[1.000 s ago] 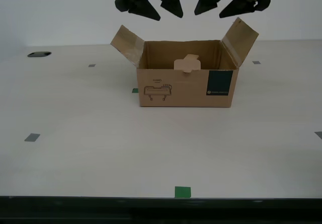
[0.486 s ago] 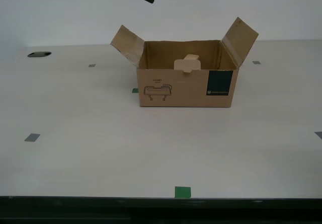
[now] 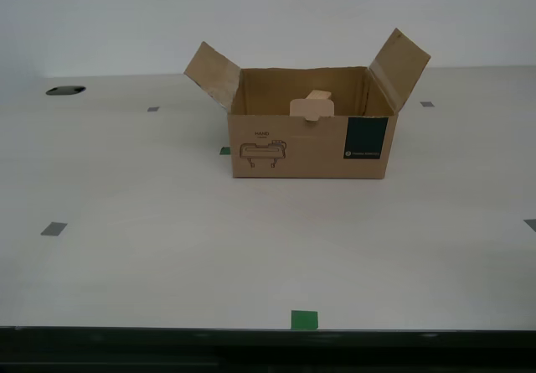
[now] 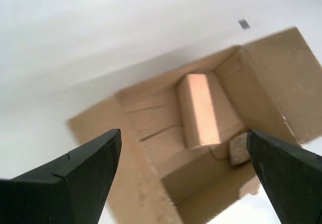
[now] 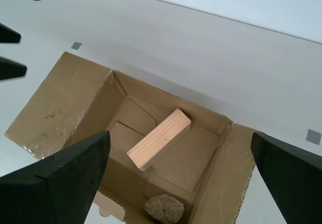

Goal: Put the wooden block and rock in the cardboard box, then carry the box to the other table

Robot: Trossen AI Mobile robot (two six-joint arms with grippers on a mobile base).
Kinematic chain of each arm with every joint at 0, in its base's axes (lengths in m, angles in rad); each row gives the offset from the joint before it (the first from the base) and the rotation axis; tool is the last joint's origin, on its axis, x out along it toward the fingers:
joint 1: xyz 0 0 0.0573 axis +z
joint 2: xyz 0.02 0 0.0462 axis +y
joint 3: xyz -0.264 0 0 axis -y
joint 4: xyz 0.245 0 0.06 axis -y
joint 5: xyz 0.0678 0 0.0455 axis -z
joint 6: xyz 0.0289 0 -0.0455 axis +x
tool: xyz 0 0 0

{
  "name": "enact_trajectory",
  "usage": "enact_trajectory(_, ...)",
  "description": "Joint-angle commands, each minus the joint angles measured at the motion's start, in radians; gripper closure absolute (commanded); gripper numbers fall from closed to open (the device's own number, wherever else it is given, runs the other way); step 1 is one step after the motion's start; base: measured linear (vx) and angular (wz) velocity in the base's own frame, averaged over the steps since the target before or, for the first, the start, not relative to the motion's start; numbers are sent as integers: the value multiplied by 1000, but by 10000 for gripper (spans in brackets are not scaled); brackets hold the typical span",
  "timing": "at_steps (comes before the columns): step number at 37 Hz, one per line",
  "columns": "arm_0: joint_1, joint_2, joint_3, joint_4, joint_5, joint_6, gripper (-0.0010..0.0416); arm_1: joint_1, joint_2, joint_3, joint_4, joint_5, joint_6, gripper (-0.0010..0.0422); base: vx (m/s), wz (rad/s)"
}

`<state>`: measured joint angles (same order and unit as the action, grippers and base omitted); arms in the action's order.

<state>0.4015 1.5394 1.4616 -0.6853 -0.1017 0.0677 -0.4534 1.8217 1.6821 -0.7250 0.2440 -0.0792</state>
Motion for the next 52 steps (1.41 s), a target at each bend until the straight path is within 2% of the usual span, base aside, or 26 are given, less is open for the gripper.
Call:
enact_trajectory(1,-4,0,11,-14,6,1,16,24,-11,1,-11,1,1,74,0,0)
enact_trajectory(14,-87,-9,16,-90,5,1,16,83,-16,1,-82,2,7,73,0,0)
enact_trajectory(19,-133,-10,18,-122,1,0,16,98,-16,1,-88,37,8,73,0,0)
enact_trajectory(25,-174,-10,13,-152,-22,-1,16,121,-16,1,-113,37,10,74,0,0)
enact_trajectory(29,-179,-10,13,-161,-35,-2,16,139,-16,1,-125,37,19,73,0,0)
enact_trajectory(32,-179,-10,13,-162,-36,-2,16,148,-14,-3,-126,38,47,73,0,0)
enact_trajectory(41,-179,-7,13,-174,-36,-2,16,168,-14,-103,-114,41,45,74,0,0)
enact_trajectory(43,-180,-7,13,-181,-36,-2,16,170,-14,-137,-96,64,41,73,0,0)
enact_trajectory(48,-180,-7,4,-190,-36,-8,16,173,-14,-210,-35,167,-2,73,0,0)
enact_trajectory(52,-180,-7,-23,-187,-36,-8,16,172,-14,-243,9,205,-23,73,0,0)
